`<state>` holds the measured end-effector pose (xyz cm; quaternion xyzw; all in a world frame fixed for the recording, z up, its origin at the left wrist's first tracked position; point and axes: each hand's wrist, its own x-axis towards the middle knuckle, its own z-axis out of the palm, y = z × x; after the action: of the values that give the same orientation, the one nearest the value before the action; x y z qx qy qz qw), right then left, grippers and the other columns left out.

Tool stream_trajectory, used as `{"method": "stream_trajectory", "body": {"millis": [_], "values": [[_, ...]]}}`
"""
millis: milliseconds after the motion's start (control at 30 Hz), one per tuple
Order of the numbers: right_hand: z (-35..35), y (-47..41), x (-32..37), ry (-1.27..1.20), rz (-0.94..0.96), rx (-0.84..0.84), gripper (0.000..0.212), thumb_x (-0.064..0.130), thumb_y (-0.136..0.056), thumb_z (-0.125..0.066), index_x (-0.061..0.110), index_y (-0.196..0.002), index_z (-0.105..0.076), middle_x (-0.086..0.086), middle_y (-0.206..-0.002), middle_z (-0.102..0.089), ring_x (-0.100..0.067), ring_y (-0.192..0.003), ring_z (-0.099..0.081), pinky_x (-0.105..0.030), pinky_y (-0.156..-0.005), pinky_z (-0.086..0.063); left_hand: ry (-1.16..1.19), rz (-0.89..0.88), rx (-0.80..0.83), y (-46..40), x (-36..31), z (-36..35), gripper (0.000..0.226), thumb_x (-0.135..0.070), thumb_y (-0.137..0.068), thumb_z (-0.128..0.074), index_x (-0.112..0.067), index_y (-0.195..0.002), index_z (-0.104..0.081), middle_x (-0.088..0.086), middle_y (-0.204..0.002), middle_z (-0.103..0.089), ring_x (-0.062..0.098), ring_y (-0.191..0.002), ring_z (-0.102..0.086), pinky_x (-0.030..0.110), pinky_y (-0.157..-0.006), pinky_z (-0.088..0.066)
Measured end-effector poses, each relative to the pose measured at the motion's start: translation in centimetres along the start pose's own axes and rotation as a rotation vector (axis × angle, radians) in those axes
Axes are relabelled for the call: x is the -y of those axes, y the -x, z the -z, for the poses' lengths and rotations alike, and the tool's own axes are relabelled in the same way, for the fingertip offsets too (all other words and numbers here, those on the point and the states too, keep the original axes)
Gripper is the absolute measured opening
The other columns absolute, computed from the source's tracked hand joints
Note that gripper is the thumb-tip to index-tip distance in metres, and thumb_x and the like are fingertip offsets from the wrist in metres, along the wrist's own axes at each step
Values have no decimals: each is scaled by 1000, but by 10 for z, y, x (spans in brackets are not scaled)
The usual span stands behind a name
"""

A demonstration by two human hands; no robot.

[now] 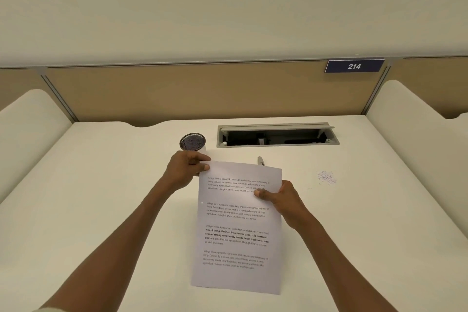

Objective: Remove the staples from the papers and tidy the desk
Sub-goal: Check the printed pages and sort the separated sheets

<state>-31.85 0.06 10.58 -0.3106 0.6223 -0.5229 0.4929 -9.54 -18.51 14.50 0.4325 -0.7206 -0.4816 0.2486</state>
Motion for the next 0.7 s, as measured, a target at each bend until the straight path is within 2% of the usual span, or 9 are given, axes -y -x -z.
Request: {"method": "stream_trajectory", "body": {"millis": [67,200,300,400,700], "values": [[-2,-3,-4,-45,-10,-10,35,13,-76,-81,5,-107,-69,-11,-101,-75,-31,-92,-72,-52,-86,-56,163,54,-17,4,7,-5,19,-2,-89,-72,-10,-106,-72,11,-86,-72,17,-80,-69,23,-74,-60],[-3,-6,-14,-87,-39,-49,37,14,-74,-82,7,-107,-69,-9,-101,-75,-29,-92,-72,-48,-85,-57,404,184,49,15,31,-25,21,-5,-93,-67,-3,-114,-70,15,-103,-77,24,-92,-73,36,-86,-60],[-1,-9,-24,-67,-64,-66,33,13,-74,-82,9,-105,-70,-8,-100,-75,-26,-90,-73,-45,-84,-58,426,236,-33,19,47,-41,15,-7,-93,-67,-4,-106,-75,14,-100,-78,25,-88,-73,44,-92,-58],[2,-13,-35,-45,-90,-95,32,14,-75,-82,9,-104,-70,-7,-98,-76,-25,-89,-73,-44,-84,-58,465,283,-69,19,54,-52,15,-9,-93,-67,-7,-106,-77,13,-101,-78,29,-91,-74,46,-94,-57],[14,-23,-58,26,-145,-168,35,20,-72,-84,14,-103,-70,-2,-97,-76,-20,-87,-73,-41,-82,-59,473,395,-32,19,67,-71,17,-11,-95,-66,-8,-110,-75,13,-102,-78,33,-96,-74,48,-95,-57]]}}
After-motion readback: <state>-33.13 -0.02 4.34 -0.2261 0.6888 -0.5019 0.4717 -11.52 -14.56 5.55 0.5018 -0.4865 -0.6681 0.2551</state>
